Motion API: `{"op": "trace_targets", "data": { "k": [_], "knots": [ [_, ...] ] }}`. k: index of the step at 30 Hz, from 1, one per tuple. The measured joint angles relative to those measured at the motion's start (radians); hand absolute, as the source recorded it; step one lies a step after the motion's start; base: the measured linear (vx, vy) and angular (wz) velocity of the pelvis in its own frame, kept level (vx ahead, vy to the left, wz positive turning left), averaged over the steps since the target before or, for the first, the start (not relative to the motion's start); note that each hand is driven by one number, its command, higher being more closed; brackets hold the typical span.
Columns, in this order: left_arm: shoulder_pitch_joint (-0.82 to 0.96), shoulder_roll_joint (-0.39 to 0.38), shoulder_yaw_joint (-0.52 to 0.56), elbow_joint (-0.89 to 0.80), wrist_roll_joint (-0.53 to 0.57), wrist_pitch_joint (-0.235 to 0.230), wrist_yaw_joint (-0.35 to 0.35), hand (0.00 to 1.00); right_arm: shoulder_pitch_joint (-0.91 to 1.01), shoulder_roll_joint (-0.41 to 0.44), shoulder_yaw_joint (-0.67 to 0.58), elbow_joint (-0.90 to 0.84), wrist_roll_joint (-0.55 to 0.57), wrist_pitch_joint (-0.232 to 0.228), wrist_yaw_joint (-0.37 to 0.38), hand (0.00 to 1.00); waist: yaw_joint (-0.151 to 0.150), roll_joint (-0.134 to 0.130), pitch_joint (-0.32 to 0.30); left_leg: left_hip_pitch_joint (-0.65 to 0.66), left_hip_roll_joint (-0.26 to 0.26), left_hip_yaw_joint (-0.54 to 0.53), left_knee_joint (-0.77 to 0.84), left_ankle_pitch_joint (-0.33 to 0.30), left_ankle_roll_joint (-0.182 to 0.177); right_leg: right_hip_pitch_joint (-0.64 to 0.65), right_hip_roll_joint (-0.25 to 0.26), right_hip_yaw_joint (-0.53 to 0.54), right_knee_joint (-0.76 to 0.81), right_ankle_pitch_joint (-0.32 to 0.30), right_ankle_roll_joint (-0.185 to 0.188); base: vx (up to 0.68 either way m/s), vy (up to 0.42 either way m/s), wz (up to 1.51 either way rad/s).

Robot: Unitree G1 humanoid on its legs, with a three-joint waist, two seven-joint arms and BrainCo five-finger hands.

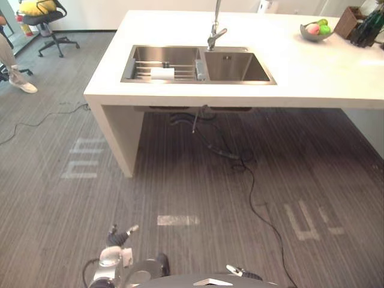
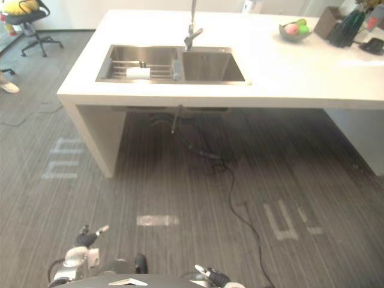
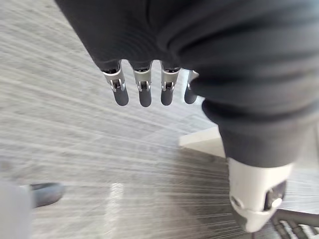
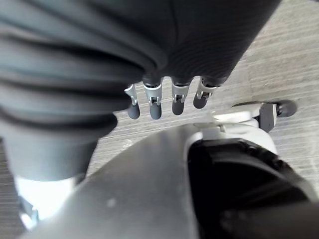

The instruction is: Walk over to the sink, pick up the cup, carry it to the dishwasher, place the cup inside the dishwasher, then close the dishwasher door

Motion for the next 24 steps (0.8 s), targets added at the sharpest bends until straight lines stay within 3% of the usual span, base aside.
{"op": "trace_targets", "data": {
  "k": [1, 2, 4, 5, 7, 8, 9, 10, 11, 13, 14, 15, 16, 18, 19, 20, 21, 22, 24],
  "knots": [
    [0.004, 0.003, 0.000, -0.041, 0.003, -0.003, 0.023, 0.00, 0.002, 0.001, -0.001, -0.010, 0.019, -0.001, 0.000, 0.00, -0.007, 0.002, 0.003, 0.068, -0.016, -0.012, -0.050, -0.003, 0.004, -0.052, -0.027, -0.025, 0.134, 0.124, -0.033, 0.15, 0.058, 0.05],
    [0.002, 0.004, 0.007, -0.096, 0.020, -0.003, 0.051, 0.00, 0.003, 0.002, 0.002, -0.028, 0.026, -0.002, 0.000, 0.00, -0.013, 0.006, 0.007, 0.110, -0.021, -0.017, -0.067, -0.014, 0.011, -0.126, -0.055, -0.052, 0.261, 0.049, -0.089, 0.12, 0.036, 0.04],
    [-0.006, 0.008, 0.006, -0.200, 0.041, -0.004, 0.115, 0.00, 0.002, 0.006, 0.004, -0.053, 0.041, -0.006, -0.004, 0.00, -0.025, 0.004, 0.003, 0.139, -0.020, -0.023, -0.087, -0.035, 0.007, -0.238, -0.067, -0.107, 0.288, -0.075, -0.115, 0.15, 0.025, 0.08],
    [-0.014, 0.008, 0.006, -0.262, 0.048, -0.004, 0.145, 0.00, 0.003, 0.005, 0.004, -0.065, 0.060, -0.007, -0.002, 0.00, -0.037, 0.005, 0.000, 0.142, -0.017, -0.029, -0.098, -0.042, 0.004, -0.303, -0.067, -0.132, 0.245, -0.114, -0.116, 0.22, -0.009, 0.31],
    [-0.046, 0.012, 0.003, -0.438, 0.100, 0.017, 0.209, 0.00, 0.008, -0.001, -0.003, -0.072, 0.074, -0.011, -0.003, 0.00, -0.056, 0.024, 0.001, 0.139, 0.010, -0.062, -0.090, -0.065, -0.022, -0.393, -0.046, -0.189, -0.023, -0.141, -0.107, 0.02, -0.041, 0.42],
    [-0.061, 0.015, 0.003, -0.484, 0.112, 0.026, 0.217, 0.00, 0.015, -0.004, -0.008, -0.068, 0.073, -0.012, -0.007, 0.00, -0.055, 0.034, 0.001, 0.140, 0.025, -0.074, -0.077, -0.075, -0.026, -0.403, -0.029, -0.192, -0.122, -0.134, -0.106, -0.19, -0.058, 0.61],
    [-0.117, 0.046, -0.009, -0.591, 0.161, 0.038, 0.230, 0.00, 0.050, -0.010, -0.031, -0.062, 0.072, -0.028, -0.007, 0.00, -0.058, 0.069, 0.007, 0.149, 0.085, -0.111, -0.030, -0.122, -0.057, -0.395, 0.032, -0.159, -0.461, -0.028, -0.098, -0.10, -0.055, 0.54],
    [-0.126, 0.054, -0.008, -0.607, 0.170, 0.039, 0.231, 0.00, 0.057, -0.011, -0.031, -0.062, 0.072, -0.030, -0.008, 0.00, -0.058, 0.074, 0.009, 0.156, 0.095, -0.116, -0.024, -0.133, -0.067, -0.387, 0.041, -0.151, -0.514, 0.000, -0.099, 0.17, -0.157, 0.63],
    [-0.143, 0.091, -0.006, -0.683, 0.204, 0.040, 0.235, 0.00, 0.087, -0.007, -0.030, -0.064, 0.071, -0.040, -0.009, 0.00, -0.059, 0.078, 0.013, 0.195, 0.131, -0.135, -0.008, -0.170, -0.110, -0.364, 0.064, -0.117, -0.667, 0.086, -0.096, 0.51, -0.271, 0.44],
    [-0.149, 0.144, -0.008, -0.808, 0.255, 0.039, 0.264, 0.00, 0.137, 0.013, -0.017, -0.071, 0.051, -0.049, -0.007, 0.00, -0.062, 0.054, -0.002, 0.257, 0.163, -0.144, 0.025, -0.237, -0.172, -0.359, 0.050, -0.079, -0.675, 0.116, -0.106, 0.55, -0.335, 0.50],
    [-0.148, 0.162, -0.010, -0.894, 0.291, 0.038, 0.275, 0.00, 0.167, 0.022, 0.005, -0.070, 0.049, -0.050, -0.004, 0.00, -0.060, 0.045, -0.017, 0.303, 0.182, -0.151, 0.048, -0.284, -0.206, -0.371, 0.031, -0.105, -0.574, 0.206, -0.101, 0.42, -0.297, 0.43],
    [-0.148, 0.163, -0.009, -0.929, 0.313, 0.037, 0.281, 0.00, 0.171, 0.021, 0.006, -0.069, 0.047, -0.052, 0.000, 0.00, -0.061, 0.051, -0.024, 0.321, 0.208, -0.152, 0.065, -0.297, -0.227, -0.380, 0.038, -0.124, -0.506, 0.227, -0.090, 0.64, -0.415, 0.33],
    [-0.142, 0.160, -0.033, -0.986, 0.354, 0.038, 0.290, 0.00, 0.162, -0.023, 0.009, -0.068, 0.012, -0.040, 0.011, 0.00, -0.060, 0.108, -0.043, 0.306, 0.269, -0.155, 0.144, -0.275, -0.240, -0.411, 0.077, -0.151, -0.374, 0.106, -0.116, 0.54, -0.323, 0.10],
    [-0.141, 0.161, -0.035, -1.030, 0.367, 0.039, 0.292, 0.00, 0.141, -0.041, 0.010, -0.068, -0.014, -0.010, 0.015, 0.00, -0.056, 0.129, -0.054, 0.271, 0.290, -0.169, 0.248, -0.199, -0.236, -0.409, 0.097, -0.161, -0.316, 0.031, -0.136, 0.52, -0.333, -0.05],
    [-0.138, 0.161, -0.036, -1.050, 0.378, 0.045, 0.294, 0.00, 0.138, -0.047, -0.002, -0.069, -0.026, 0.012, 0.026, 0.00, -0.055, 0.141, -0.066, 0.205, 0.307, -0.191, 0.381, -0.101, -0.230, -0.386, 0.119, -0.166, -0.320, -0.004, -0.146, 0.57, -0.382, -0.06],
    [-0.141, 0.162, -0.034, -1.056, 0.392, 0.054, 0.295, 0.00, 0.137, -0.060, -0.007, -0.069, -0.026, 0.026, 0.043, 0.00, -0.052, 0.155, -0.064, 0.110, 0.340, -0.201, 0.560, 0.041, -0.223, -0.326, 0.151, -0.170, -0.380, -0.014, -0.169, 0.51, -0.318, -0.03],
    [-0.147, 0.165, -0.034, -1.055, 0.393, 0.062, 0.294, 0.00, 0.137, -0.066, -0.008, -0.066, -0.026, 0.029, 0.046, 0.00, -0.051, 0.164, -0.061, 0.060, 0.358, -0.193, 0.653, 0.042, -0.213, -0.286, 0.169, -0.176, -0.421, -0.010, -0.175, 0.49, -0.262, -0.06],
    [-0.156, 0.177, -0.023, -1.054, 0.392, 0.074, 0.294, 0.00, 0.137, -0.066, -0.012, -0.057, -0.027, 0.042, 0.046, 0.00, -0.046, 0.165, -0.057, -0.016, 0.377, -0.160, 0.786, -0.013, -0.181, -0.198, 0.195, -0.179, -0.505, 0.001, -0.199, 0.41, -0.219, -0.09],
    [-0.170, 0.223, 0.013, -1.060, 0.392, 0.083, 0.285, 0.00, 0.136, -0.059, -0.022, -0.039, -0.025, 0.049, 0.046, 0.00, -0.031, 0.131, -0.051, -0.088, 0.351, -0.086, 0.788, -0.104, -0.161, -0.068, 0.198, -0.175, -0.612, 0.007, -0.221, 0.42, -0.243, -0.20]
  ]
}}
